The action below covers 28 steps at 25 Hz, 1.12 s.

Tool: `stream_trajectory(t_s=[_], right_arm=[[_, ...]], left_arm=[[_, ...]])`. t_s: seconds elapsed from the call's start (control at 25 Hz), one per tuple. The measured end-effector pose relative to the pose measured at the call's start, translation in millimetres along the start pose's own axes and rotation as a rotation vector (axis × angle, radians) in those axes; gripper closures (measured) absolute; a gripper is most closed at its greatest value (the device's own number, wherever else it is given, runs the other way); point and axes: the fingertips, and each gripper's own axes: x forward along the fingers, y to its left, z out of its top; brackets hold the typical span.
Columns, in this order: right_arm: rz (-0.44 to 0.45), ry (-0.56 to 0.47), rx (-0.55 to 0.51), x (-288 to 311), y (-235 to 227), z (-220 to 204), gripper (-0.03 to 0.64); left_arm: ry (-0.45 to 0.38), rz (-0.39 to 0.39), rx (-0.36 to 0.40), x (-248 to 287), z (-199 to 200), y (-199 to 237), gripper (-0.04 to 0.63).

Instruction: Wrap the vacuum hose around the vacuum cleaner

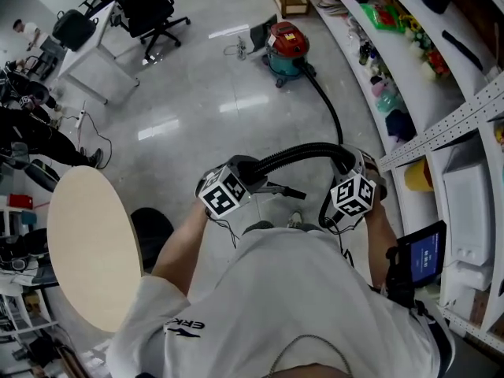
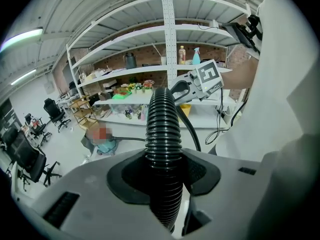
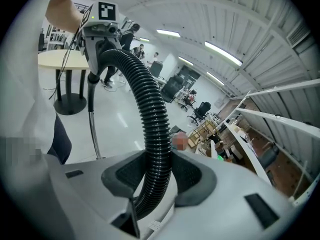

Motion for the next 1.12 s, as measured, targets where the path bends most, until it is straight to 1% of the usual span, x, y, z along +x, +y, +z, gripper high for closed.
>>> stream_trajectory(t_s=[0.12,0.24,0.48,0.64,0.8,1.12], right_arm=[[-0.023,0.009,0.011,8,-21,-6,0.456],[-0.046,0.02,0.009,21,-41,-3,0.456],[-0.09,0.043,0.011,58,-84,13,0.456],[-0.107,0.068,0.014,77,-100,23,0.455],[-0.136,0.105,0.019,101,-118,32,0.455],[-0.249,0.16,0.004,137,-154,60,0.456]], left_arm=[[-0.001,-0.006,0.007,13,15,16,0.445],[-0.006,-0.018,0.013,19,23,35,0.445],[-0.026,-0.056,0.025,31,38,92,0.445],[-0.036,-0.089,0.037,35,39,121,0.445],[-0.03,-0.128,0.057,42,38,153,0.445],[-0.035,-0.183,0.125,52,34,214,0.445]])
